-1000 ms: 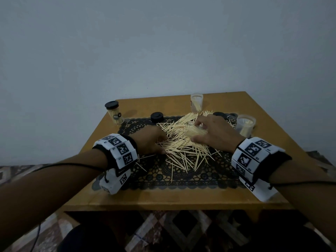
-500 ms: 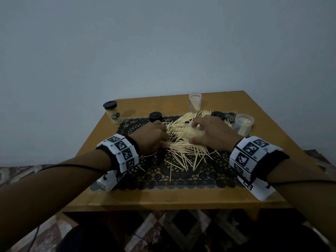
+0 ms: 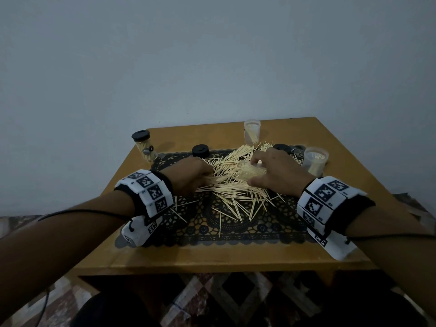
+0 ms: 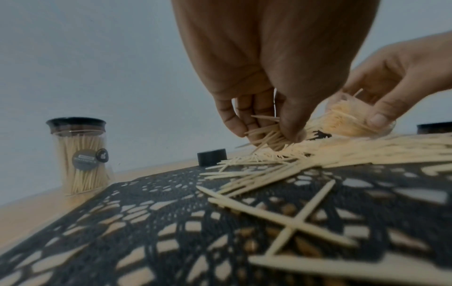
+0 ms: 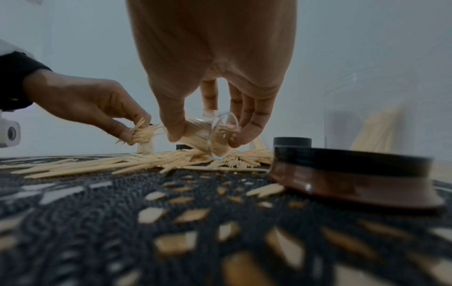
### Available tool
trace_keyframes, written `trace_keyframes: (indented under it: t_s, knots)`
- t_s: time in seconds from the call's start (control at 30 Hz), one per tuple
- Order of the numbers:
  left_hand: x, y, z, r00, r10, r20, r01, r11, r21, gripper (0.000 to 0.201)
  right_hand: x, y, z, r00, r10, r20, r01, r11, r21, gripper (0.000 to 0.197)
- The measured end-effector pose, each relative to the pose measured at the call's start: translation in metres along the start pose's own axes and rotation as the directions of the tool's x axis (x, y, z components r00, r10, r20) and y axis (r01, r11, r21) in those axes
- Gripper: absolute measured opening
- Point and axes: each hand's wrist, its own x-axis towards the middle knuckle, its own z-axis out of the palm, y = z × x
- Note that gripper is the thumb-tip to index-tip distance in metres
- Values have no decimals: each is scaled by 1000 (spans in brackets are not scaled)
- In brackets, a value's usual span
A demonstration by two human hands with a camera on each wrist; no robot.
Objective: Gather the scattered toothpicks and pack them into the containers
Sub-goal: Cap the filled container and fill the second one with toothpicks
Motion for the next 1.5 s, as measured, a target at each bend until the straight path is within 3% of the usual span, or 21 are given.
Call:
trace_keyframes:
  t_s: [0.17,0.43,0.7,0.9,0.97,1.07,1.27,1.43,1.5]
  knots:
    - [2,-4,-14,995,-89,-51,89,996,-17,17,0,-2,0,1000,-19,13,19,1000,-10,50]
    - [16,23,-24,998,-12,61,12,1000,0,19,-1,-4,-1,998,-58,37,58,998,3,50]
    - [30,40,-26,998,-27,64,26,1000,17,16,-2,-5,-1,995,-87,58,87,996,12,51]
    - [32,47,-23,993,-52,-109,35,989,-144,16,-2,-6,-1,995,-81,52,80,996,26,50]
    - [32,48,-22,973,-144,-178,95,961,-259,24,-2,-5,-1,997,-70,41,68,997,38,50]
    - [29,46,-24,954,-234,-189,142,903,-405,32,-2,-4,-1,998,-59,31,58,997,45,51]
    - [19,41,-26,962,-255,-95,163,820,-548,34,-2,-4,-1,998,-46,36,44,998,42,52]
    - [13,51,-26,946,-325,13,248,697,-673,43,-2,-4,-1,999,-45,26,44,998,47,51]
    - [12,59,-27,942,-327,72,268,611,-745,53,-2,-6,-1,999,-46,23,45,998,52,50]
